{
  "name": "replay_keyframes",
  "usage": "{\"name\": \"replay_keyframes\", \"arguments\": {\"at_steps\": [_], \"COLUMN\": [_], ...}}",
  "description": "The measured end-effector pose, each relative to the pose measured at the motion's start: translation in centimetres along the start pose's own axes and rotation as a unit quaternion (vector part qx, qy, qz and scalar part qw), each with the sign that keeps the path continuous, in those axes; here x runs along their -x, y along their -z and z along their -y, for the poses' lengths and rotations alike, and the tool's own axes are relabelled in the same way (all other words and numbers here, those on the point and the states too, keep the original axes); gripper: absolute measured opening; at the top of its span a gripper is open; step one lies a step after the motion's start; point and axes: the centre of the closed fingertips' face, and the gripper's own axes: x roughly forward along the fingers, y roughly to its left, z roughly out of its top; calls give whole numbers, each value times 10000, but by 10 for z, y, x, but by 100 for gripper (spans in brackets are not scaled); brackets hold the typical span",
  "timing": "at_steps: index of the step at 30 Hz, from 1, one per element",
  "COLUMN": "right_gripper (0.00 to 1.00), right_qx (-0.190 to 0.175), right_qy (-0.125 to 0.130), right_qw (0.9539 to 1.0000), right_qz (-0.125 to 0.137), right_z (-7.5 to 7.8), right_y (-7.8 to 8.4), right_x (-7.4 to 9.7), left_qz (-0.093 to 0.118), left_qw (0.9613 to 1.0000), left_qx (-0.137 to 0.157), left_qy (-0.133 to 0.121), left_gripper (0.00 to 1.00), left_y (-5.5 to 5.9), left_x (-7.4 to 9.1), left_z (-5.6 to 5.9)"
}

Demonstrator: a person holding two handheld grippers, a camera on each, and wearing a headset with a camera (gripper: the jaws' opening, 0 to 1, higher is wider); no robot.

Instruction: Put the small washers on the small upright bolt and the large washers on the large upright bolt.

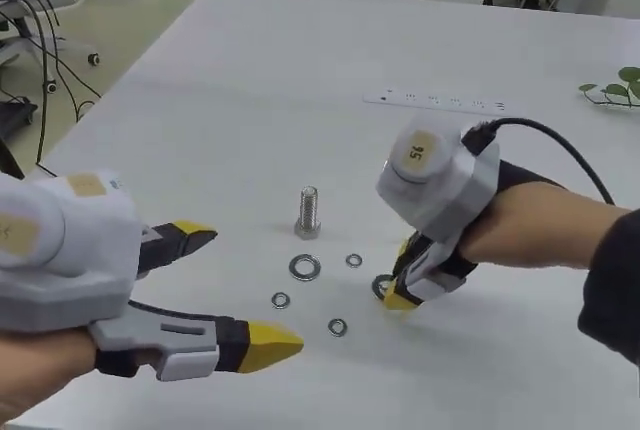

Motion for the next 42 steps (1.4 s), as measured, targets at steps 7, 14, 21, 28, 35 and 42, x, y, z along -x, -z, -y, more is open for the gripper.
{"name": "replay_keyframes", "arguments": {"at_steps": [7,14,21,28,35,42], "right_gripper": [23,23,23,23,23,23], "right_qx": [39,192,420,650,870,1074], "right_qy": [89,252,380,397,290,99], "right_qw": [9997,9989,9974,9961,9955,9941], "right_qz": [232,344,450,454,250,73], "right_z": [4,19,35,41,54,59], "right_y": [-19,-38,-66,-87,-103,-113], "right_x": [21,38,50,50,40,29], "left_qz": [178,260,319,351,287,258], "left_qw": [9997,9995,9993,9992,9995,9996], "left_qx": [-44,-126,-177,-121,-86,-63], "left_qy": [-139,-158,-109,-110,-84,-57], "left_gripper": [87,86,86,86,86,86], "left_y": [-8,-13,-18,-17,-13,-10], "left_x": [-1,-4,-8,-7,-10,-13], "left_z": [-9,-11,-9,-9,-10,-10]}}
